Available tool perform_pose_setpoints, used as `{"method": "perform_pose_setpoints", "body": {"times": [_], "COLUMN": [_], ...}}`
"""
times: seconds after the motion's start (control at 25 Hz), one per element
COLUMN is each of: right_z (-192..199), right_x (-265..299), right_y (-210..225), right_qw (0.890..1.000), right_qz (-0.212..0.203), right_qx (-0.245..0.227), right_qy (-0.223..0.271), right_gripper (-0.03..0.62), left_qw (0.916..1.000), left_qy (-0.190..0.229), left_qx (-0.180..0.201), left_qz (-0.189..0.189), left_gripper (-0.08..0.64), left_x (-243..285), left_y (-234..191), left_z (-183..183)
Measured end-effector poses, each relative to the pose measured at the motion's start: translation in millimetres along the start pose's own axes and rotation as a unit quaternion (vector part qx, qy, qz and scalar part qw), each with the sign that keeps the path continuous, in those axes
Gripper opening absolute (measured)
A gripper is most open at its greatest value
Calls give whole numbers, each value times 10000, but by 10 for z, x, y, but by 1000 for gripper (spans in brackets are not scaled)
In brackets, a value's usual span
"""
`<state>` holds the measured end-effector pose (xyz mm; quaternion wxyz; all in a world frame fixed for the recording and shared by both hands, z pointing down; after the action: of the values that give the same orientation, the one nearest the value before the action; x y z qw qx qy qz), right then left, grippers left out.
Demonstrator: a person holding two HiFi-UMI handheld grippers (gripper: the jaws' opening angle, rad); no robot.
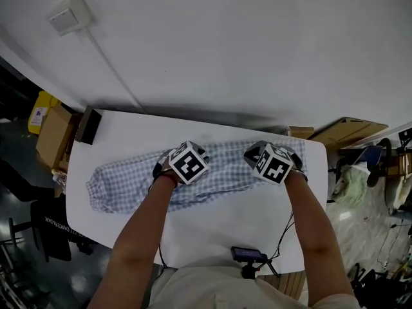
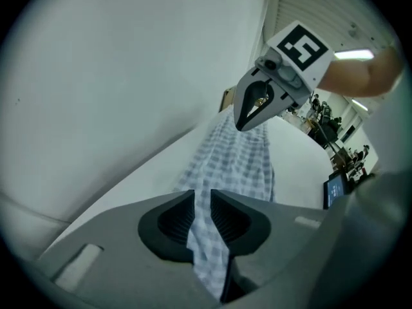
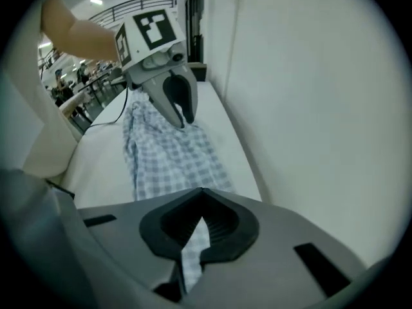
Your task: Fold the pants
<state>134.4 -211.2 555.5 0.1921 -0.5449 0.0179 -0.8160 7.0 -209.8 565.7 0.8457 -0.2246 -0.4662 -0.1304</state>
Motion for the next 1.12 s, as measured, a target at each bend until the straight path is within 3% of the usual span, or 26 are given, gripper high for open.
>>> {"method": "perform_pose_setpoints", "body": {"times": [0.08,0.4,0.48,0.52,0.8,1.04,1.12], "right_z": [25,8,11,4,43,94,89], "right_x": [-9,-31,-9,4,205,374,407], "right_y": [-223,-935,-1042,-1080,-1149,-1155,-1146], "right_qw": [9994,9907,9887,9881,9851,9830,9810], "right_qz": [-116,-694,-815,-844,-616,-476,-428], "right_qx": [-309,-1158,-1240,-1270,-1557,-1676,-1784], "right_qy": [-83,-172,-193,-197,-383,-582,-628], "right_gripper": [15,18,75,104,104,68,38], "left_qw": [9999,9911,9879,9874,9857,9805,9809], "left_qy": [-120,-737,-888,-931,-1216,-1524,-1509], "left_qx": [100,1097,1250,1263,963,849,802], "left_qz": [33,-179,-212,-225,-652,-902,-930], "left_gripper": [50,31,34,46,74,70,38], "left_x": [25,56,115,147,364,549,564], "left_y": [152,813,964,1023,1068,981,955], "left_z": [39,312,406,446,681,841,844]}}
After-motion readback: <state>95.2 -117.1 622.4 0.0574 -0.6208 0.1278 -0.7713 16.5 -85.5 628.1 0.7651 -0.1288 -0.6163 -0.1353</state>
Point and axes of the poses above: the fingertips, and each gripper's own axes: x forward along the fingers, y to its right, z out of its underside, the point moved 2 cm from there along -x, backward along the fingers, and after that the axes turned 11 degrees about z, right-handed, at the moved point
